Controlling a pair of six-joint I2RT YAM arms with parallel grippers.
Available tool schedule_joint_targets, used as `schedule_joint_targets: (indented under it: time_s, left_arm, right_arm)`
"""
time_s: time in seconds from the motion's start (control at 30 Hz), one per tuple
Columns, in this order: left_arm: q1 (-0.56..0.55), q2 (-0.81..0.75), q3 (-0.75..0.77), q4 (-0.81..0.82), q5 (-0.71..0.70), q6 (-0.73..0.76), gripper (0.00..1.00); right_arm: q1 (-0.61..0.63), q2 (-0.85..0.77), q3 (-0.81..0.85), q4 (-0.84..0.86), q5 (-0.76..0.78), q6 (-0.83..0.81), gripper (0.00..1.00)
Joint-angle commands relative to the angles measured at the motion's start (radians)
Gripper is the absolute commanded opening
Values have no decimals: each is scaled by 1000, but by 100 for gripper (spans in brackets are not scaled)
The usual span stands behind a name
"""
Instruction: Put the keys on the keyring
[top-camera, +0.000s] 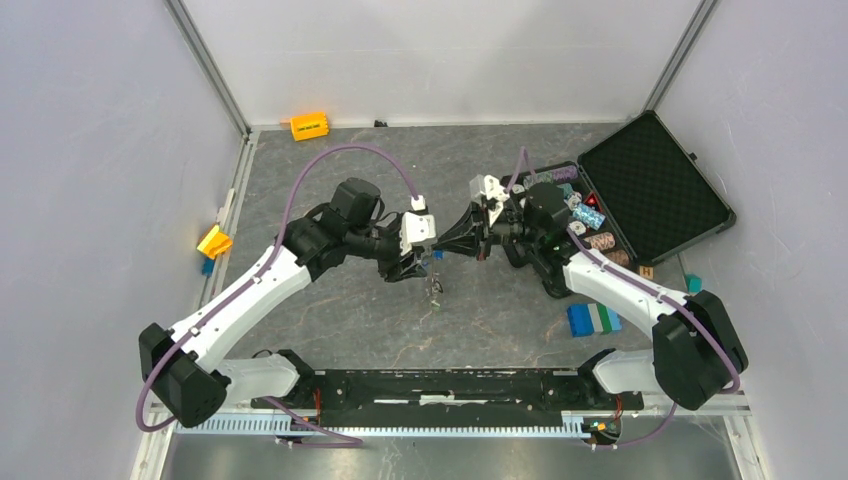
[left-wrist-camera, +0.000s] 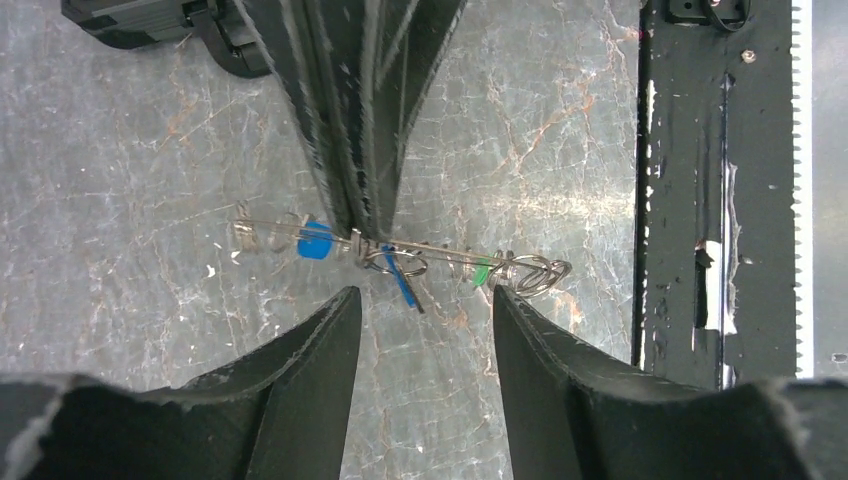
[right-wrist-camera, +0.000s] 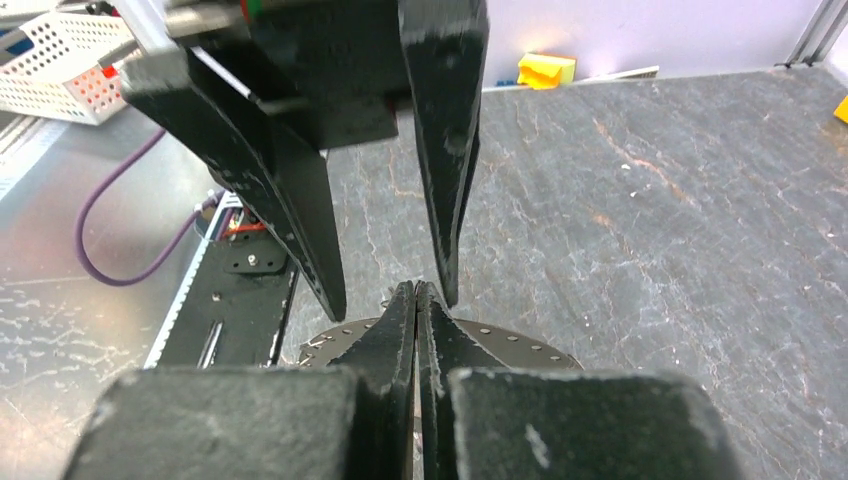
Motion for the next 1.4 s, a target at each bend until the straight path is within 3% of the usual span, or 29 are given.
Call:
schedule_joint_targets:
  time_s: [0.0, 0.5, 0.83, 1.37]
  left_arm:
    - [1, -5, -22, 117, 78, -75, 54]
    - [1, 48, -3, 137, 107, -97, 3]
    - [1, 62, -1, 173, 114, -116, 2]
    - [-22, 134, 19, 242, 159, -177, 2]
  right_arm:
    - [-17, -21, -6, 215, -26, 147, 0]
    - [-36, -19, -52, 380, -17, 282, 0]
    - [-37, -9, -96, 511, -1, 372, 0]
    - [-39, 15, -144, 583, 40, 402, 0]
